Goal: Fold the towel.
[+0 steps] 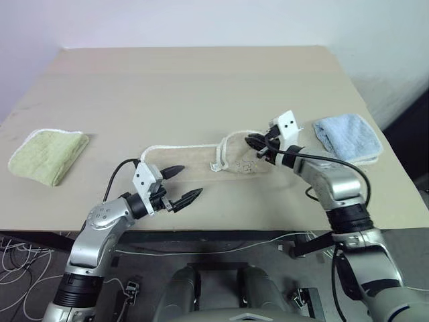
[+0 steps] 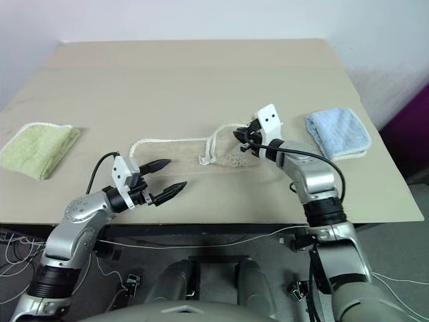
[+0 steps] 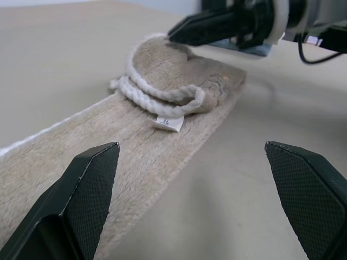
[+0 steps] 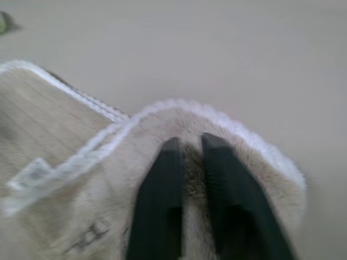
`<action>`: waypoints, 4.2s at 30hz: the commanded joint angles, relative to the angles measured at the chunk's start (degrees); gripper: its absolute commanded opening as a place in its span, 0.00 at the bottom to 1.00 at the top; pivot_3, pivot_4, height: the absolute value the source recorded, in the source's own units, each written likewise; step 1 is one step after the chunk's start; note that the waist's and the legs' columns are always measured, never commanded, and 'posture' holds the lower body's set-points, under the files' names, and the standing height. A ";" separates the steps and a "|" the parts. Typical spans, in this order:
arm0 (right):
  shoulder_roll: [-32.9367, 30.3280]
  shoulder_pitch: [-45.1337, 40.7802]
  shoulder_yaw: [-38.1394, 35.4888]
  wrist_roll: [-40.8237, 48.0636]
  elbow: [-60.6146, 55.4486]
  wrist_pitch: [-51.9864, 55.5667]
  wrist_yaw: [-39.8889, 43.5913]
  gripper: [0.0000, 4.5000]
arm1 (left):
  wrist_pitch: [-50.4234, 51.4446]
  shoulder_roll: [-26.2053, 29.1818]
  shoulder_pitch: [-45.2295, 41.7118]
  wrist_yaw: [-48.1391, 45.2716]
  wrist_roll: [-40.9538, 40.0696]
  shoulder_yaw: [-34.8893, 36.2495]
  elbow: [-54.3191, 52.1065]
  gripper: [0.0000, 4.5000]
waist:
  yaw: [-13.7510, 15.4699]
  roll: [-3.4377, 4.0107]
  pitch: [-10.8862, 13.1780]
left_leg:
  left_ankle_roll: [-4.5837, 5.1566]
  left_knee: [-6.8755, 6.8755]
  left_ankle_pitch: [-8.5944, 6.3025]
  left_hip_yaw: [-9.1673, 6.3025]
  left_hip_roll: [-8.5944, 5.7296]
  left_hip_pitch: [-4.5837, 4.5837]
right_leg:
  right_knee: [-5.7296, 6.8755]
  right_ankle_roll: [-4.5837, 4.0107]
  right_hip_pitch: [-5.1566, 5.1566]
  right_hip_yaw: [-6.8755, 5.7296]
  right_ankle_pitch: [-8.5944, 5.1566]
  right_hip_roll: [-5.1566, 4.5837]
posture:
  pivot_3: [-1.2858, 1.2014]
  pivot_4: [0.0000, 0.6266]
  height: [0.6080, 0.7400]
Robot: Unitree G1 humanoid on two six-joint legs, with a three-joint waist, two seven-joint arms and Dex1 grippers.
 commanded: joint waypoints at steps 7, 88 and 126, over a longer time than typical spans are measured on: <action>3.79 0.81 5.21 -9.80 12.44 -14.36 4.60 0.01 | 1.39 -0.91 5.21 3.75 -1.48 2.70 -6.06 1.00 | 0.04 -0.01 -0.01 | -0.01 0.00 0.00 0.00 -0.01 0.01 | -0.01 0.00 0.01 0.01 0.00 -0.03 | 0.52 0.24 1.00; -4.87 8.33 -6.10 -4.75 -11.25 -16.58 8.85 0.00 | 26.14 0.69 -13.34 30.76 -35.18 6.55 -13.10 0.01 | 0.25 -0.09 0.05 | -0.04 -0.17 0.00 -0.02 -0.09 0.55 | -0.22 -0.01 0.61 0.00 -0.01 0.03 | 0.52 0.24 1.00; -3.47 10.15 -5.30 -2.66 -19.52 -11.21 6.96 0.00 | 30.68 -7.82 -19.44 20.56 -17.48 5.13 -7.92 0.89 | 0.25 -0.02 0.13 | -0.06 -0.15 0.02 -0.04 -0.04 0.13 | -0.16 0.02 0.14 0.01 0.00 -0.01 | 0.52 0.24 1.00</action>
